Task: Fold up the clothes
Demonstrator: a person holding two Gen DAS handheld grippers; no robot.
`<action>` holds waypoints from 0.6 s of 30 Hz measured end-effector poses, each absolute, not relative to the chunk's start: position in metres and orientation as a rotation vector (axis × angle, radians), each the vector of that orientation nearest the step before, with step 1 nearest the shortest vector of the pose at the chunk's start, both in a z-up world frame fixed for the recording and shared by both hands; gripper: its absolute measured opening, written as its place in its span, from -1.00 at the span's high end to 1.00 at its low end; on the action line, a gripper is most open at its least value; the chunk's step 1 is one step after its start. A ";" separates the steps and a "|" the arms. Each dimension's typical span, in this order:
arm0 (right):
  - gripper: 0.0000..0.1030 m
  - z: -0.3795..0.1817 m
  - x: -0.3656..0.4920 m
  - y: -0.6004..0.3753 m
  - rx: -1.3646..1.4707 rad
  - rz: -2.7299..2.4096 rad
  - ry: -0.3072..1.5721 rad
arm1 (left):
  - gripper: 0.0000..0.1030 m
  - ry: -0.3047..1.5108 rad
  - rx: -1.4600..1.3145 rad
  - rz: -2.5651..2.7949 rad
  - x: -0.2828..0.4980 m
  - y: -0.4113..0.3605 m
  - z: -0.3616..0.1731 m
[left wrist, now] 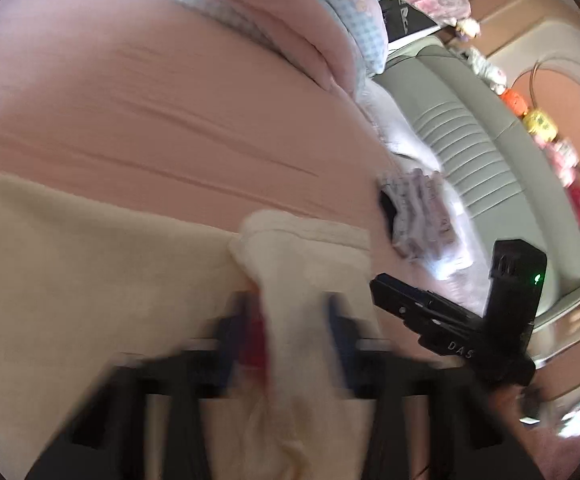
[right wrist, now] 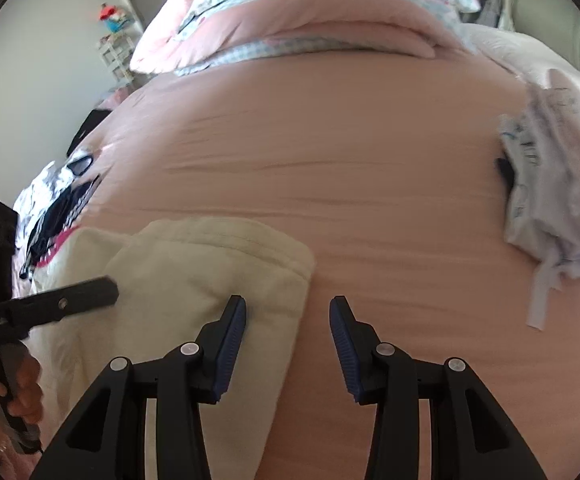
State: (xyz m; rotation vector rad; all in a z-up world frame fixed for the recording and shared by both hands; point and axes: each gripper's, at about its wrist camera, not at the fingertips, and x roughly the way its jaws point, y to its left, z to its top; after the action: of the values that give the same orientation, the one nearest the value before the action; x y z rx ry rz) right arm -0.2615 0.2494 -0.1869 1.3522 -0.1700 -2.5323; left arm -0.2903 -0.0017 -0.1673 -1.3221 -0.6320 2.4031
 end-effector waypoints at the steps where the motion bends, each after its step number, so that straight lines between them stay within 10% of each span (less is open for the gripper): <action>1: 0.17 -0.190 -0.262 0.247 1.346 -2.521 -0.164 | 0.84 -0.603 -1.326 2.429 -0.285 0.000 -0.165; 18: 0.16 -0.194 -0.257 0.239 1.299 -2.490 -0.155 | 0.84 -0.298 -1.274 2.367 -0.303 0.056 -0.138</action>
State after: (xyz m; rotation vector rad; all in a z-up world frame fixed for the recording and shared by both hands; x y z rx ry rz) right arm -0.2569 0.2390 -0.1942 1.2995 -0.1553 -2.4902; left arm -0.3029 0.0562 -0.1384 -1.2739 -0.2980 2.3668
